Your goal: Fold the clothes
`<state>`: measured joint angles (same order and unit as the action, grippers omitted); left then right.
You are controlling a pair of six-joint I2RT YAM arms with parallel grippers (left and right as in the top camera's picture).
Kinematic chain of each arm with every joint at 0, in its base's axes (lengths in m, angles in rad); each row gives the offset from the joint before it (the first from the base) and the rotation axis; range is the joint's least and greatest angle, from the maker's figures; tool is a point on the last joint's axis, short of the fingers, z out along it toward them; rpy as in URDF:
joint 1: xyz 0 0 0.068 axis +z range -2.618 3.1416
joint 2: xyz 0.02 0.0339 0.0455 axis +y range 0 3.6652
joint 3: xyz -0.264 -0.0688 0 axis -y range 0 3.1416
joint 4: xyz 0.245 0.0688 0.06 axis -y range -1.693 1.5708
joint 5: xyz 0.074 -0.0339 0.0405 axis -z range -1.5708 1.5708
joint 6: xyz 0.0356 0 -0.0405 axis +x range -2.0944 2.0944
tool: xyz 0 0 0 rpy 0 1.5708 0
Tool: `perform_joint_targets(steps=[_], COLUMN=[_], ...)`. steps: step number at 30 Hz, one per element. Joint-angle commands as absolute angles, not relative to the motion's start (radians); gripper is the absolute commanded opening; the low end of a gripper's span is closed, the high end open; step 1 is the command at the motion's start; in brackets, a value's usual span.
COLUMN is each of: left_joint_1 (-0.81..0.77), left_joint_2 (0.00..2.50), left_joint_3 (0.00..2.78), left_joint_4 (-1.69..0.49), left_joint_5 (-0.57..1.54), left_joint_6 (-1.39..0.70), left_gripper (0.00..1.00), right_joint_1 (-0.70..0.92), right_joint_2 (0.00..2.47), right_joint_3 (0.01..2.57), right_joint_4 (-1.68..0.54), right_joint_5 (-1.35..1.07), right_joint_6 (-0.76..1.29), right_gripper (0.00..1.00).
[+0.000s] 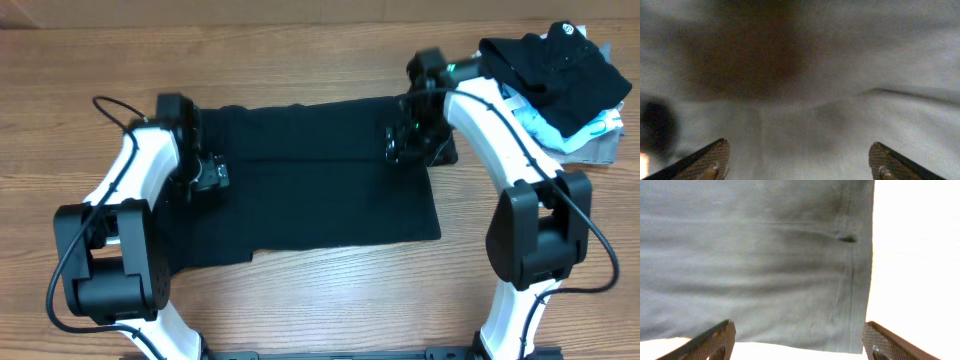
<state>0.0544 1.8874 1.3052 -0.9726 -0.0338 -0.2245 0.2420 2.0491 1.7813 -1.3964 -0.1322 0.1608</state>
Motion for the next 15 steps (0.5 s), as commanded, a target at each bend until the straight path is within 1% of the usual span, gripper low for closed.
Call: perform_joint_targets(steps=[1, 7, 10, 11, 15], left_joint_1=[0.057, 0.051, 0.039, 0.038, 0.039], left_joint_2=[1.885, 1.834, 1.753, 1.724, 1.592], left_joint_3=[1.460, 1.571, 1.583, 1.583, 1.583], left_joint_4=[-1.100, -1.254, -1.291, -1.301, -1.334], left_joint_5=[-0.016, 0.023, 0.013, 0.010, 0.011], left_joint_6=[-0.206, -0.205, -0.196, -0.197, -0.207], left_gripper=[0.91, 0.88, 0.88, 0.88, 0.89], right_joint_1=[0.240, 0.240, 0.240, 0.240, 0.240], right_joint_2=[1.953, 1.806, 1.726, 1.699, 1.590], right_joint_3=[1.921, 1.979, 1.979, 1.977, 1.971], right_joint_4=[-1.493, -1.614, -1.685, -1.694, -1.694], right_joint_5=[-0.152, -0.152, -0.150, -0.150, -0.150], right_joint_6=[0.164, 0.183, 0.186, 0.186, 0.234], right_gripper=[0.87, 0.89, 0.88, 0.86, 0.86])
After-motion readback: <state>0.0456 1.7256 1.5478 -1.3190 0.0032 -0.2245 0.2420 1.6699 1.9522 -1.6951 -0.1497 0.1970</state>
